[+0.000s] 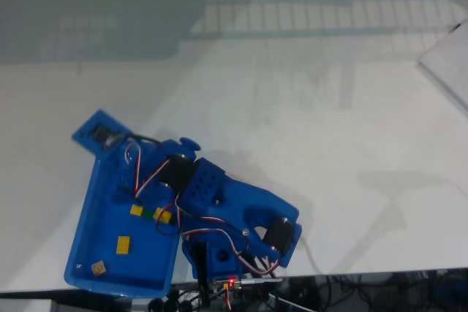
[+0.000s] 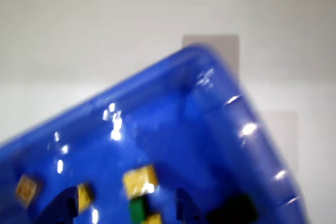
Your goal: Pick up all the lego then put into the bin
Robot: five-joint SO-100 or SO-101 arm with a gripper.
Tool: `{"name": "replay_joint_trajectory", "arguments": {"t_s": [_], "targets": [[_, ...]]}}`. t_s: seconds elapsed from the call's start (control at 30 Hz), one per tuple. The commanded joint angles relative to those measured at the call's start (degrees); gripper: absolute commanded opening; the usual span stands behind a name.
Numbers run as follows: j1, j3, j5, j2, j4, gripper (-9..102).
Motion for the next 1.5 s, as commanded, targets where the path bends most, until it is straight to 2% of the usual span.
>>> {"name": "replay_joint_trajectory", "arguments": {"t_s": [0.0,0.1,0.23,0.33,0.37,0.57,1.0,1.3,1.47], "targets": [[11.25,-1.49,-2.02,-0.09,-6.86,25],[24.7,2.02,-3.87,-0.44,-18.9,24],[41.13,9.93,-7.29,-0.88,-36.04,10],[49.66,14.85,-8.61,0.97,-42.1,0],[52.03,15.82,-8.79,1.76,-42.54,0],[60.12,21.97,-10.02,7.91,-42.19,0],[63.81,36.39,-14.06,21.18,-32.61,0],[65.3,37.62,-16.52,23.64,-21.53,0],[65.74,37.71,-19.25,23.73,-12.3,0]]}}
